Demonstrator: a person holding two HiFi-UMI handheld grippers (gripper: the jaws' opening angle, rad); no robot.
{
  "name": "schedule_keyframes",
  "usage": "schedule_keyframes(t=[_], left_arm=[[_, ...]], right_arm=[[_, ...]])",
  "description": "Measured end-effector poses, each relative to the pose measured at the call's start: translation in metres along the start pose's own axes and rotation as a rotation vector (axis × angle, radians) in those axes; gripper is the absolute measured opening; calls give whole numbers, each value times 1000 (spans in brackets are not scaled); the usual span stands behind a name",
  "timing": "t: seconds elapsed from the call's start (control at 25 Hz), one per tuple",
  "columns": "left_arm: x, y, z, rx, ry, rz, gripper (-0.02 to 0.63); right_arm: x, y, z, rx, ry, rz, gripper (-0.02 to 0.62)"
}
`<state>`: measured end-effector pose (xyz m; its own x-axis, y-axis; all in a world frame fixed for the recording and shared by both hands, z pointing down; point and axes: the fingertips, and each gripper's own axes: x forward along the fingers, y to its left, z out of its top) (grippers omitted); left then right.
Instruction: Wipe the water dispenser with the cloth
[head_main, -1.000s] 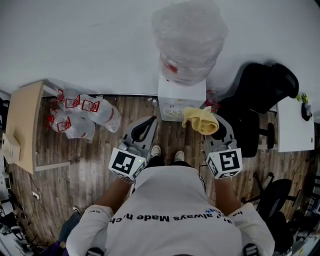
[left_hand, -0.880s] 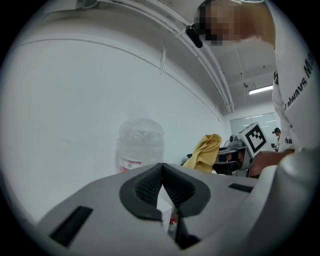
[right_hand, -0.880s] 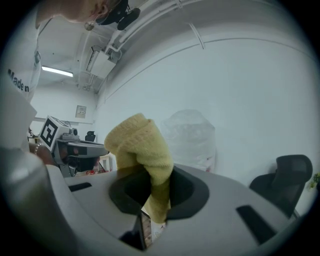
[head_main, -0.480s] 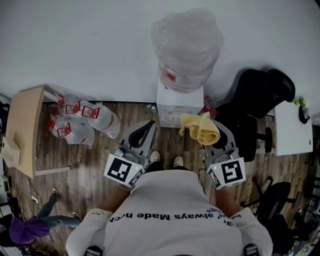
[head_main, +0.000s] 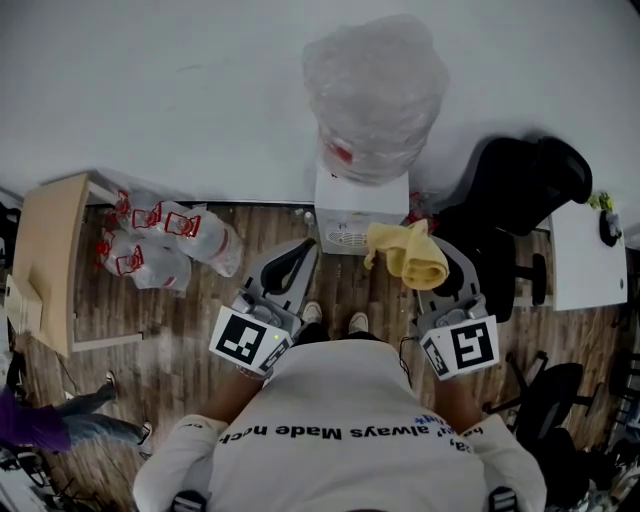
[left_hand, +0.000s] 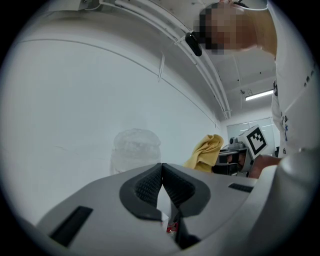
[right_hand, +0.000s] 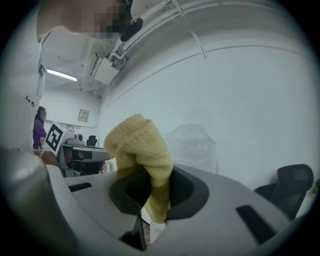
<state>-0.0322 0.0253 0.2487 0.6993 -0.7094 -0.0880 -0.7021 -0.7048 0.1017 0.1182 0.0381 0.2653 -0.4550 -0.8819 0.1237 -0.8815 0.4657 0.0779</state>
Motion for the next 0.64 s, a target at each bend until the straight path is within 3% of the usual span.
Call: schedule_keyframes(t=[0.64], left_arm=[[5,3,1,-1,-2,14,18]], right_arm=[[1,-12,-1,13,-8,-15,63]])
